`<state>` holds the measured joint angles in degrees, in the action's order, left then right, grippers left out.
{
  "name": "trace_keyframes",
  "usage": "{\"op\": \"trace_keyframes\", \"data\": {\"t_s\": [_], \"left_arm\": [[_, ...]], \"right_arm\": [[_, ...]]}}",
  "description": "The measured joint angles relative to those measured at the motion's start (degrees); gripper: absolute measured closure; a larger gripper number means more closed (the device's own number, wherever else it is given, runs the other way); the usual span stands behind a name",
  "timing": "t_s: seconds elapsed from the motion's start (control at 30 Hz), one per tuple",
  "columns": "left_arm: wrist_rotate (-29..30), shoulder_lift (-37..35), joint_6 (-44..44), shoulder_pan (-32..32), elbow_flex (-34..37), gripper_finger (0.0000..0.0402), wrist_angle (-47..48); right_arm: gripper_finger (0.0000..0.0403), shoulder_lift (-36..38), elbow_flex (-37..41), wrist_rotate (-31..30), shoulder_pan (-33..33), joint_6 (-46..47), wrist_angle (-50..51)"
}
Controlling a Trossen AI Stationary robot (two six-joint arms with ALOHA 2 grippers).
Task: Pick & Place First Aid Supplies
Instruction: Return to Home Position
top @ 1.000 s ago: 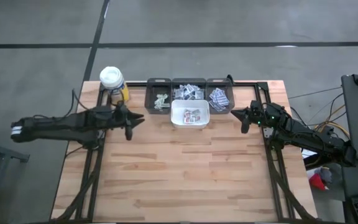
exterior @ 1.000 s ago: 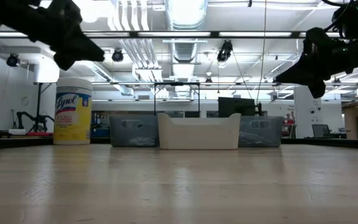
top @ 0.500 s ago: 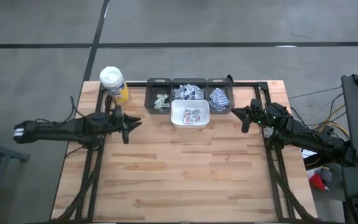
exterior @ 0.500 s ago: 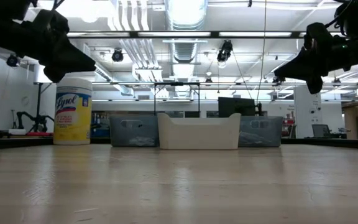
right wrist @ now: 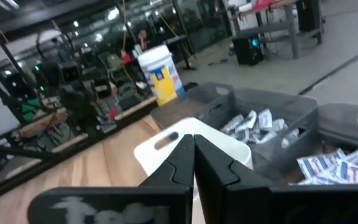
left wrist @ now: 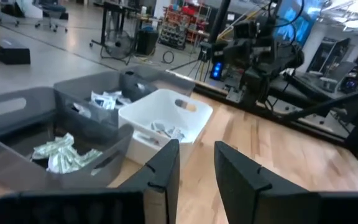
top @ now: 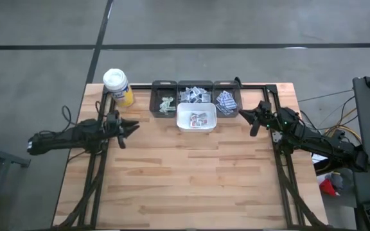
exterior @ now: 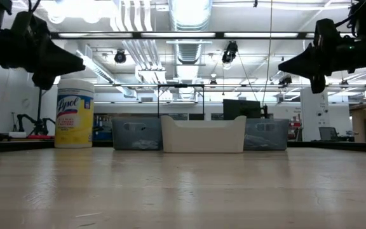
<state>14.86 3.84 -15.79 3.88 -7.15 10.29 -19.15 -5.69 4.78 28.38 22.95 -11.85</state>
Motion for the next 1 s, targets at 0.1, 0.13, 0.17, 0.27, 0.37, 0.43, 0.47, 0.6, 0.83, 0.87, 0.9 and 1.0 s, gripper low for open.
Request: {"op": "trace_keyframes", "data": {"t_s": [0.1,0.13,0.17,0.27,0.37,0.43,0.47,0.6,0.83,0.87,0.9,1.0], "left_arm": [[-0.19,-3.57,0.31,-0.02,0.17,0.0307,2.24],[-0.25,-3.8,0.24,-0.02,0.32,0.0307,4.41],[-0.38,-3.79,0.02,-0.02,0.55,0.0307,6.67],[-0.42,-3.43,-0.24,-0.02,-0.05,0.0307,7.72],[-0.37,-3.77,-0.05,0.0,-0.03,0.0307,8.94],[-0.4,-3.79,0.68,-0.02,0.0,0.0307,9.12],[-0.4,-3.79,0.83,-0.02,-0.04,0.0307,9.15],[-0.38,-3.79,0.96,-0.02,-0.03,0.0307,10.95],[0.17,-3.79,1.72,-0.02,0.02,0.0307,12.65],[0.25,-3.79,2.05,-0.02,0.03,0.0307,12.63],[0.52,-3.79,2.14,-0.02,0.04,0.0307,12.63],[0.75,-3.79,2.17,-0.02,0.04,0.0307,12.59]], "right_arm": [[0.0394,0.01,0.24,0.17,0.0,0.65,-0.84],[0.0394,0.02,0.18,0.19,0.0,0.8,-0.72],[0.0394,0.02,-0.08,0.41,0.02,0.83,-0.54],[0.0394,0.24,-1.0,2.46,0.01,0.66,-0.58],[0.0394,1.29,-1.78,3.97,0.02,0.21,-0.46],[0.0394,2.43,-2.35,5.42,0.02,-0.36,-0.21],[0.0394,3.28,-2.82,6.08,0.0,-0.67,0.62],[0.0394,7.39,-6.14,7.53,0.02,-0.6,13.53],[0.0394,14.76,-10.74,4.58,0.0,-3.61,28.04],[0.0394,15.71,-10.35,3.71,0.02,-4.06,27.73],[0.0394,16.7,-9.63,2.89,0.0,-4.25,27.32],[0.0394,18.96,-6.26,1.28,0.02,-2.6,27.16]]}}
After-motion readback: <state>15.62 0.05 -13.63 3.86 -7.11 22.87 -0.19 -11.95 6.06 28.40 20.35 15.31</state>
